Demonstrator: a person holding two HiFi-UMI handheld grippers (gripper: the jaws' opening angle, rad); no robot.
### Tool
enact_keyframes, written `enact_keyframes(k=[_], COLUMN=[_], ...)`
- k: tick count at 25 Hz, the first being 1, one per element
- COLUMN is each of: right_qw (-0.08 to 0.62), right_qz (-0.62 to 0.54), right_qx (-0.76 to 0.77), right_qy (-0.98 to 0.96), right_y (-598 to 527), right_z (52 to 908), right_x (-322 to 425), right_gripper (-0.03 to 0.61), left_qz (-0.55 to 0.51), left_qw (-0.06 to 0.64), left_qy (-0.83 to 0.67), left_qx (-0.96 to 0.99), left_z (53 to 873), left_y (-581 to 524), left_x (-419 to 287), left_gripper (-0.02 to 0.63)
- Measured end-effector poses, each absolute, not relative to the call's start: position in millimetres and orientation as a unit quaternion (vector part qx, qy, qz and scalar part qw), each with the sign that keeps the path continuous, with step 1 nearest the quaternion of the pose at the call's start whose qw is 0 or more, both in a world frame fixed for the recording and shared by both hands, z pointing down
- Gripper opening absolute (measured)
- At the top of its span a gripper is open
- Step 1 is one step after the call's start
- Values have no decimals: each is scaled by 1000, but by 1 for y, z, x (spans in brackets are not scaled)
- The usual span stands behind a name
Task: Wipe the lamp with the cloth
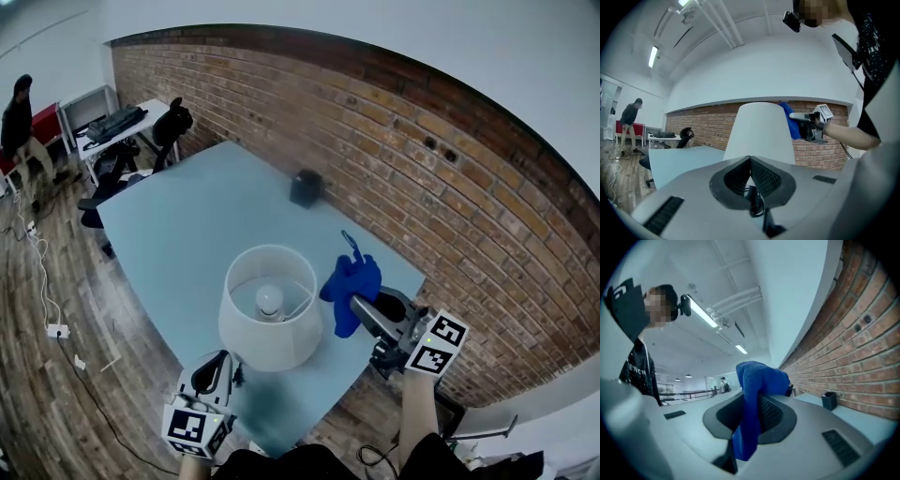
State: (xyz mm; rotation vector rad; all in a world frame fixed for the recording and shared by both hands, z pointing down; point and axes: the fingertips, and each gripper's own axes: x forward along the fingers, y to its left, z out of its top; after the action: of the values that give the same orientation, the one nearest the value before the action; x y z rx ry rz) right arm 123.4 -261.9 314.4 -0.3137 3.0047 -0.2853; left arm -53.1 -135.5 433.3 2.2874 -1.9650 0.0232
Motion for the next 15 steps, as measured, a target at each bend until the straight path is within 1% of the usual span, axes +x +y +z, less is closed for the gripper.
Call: enact_keyframes(k=[4,6,9,13,15], right_qw=[66,53,12,-8,-29], right_qz=[-163,-190,-217,-286,-307], right_qx=[8,33,32,41,46], right_qy=[984,980,976,957,950], right_y=[-270,-278,-295,-309,-315], right_z=[275,274,294,322,338], right_x=[95,81,67,60,59], right_gripper=[66,66,66,66,66], left_qz=[5,2,3,4,3], left_qw=[58,57,54,53,54], left_qy=[-653,-654,-653,-654,-655], left_qx=[755,755,755,755,754], left_z=[430,429,427,427,427], left_y=[-135,-135,-137,-139,-140], left_x=[-54,-54,-52,-51,-52], left_gripper=[9,9,8,8,8])
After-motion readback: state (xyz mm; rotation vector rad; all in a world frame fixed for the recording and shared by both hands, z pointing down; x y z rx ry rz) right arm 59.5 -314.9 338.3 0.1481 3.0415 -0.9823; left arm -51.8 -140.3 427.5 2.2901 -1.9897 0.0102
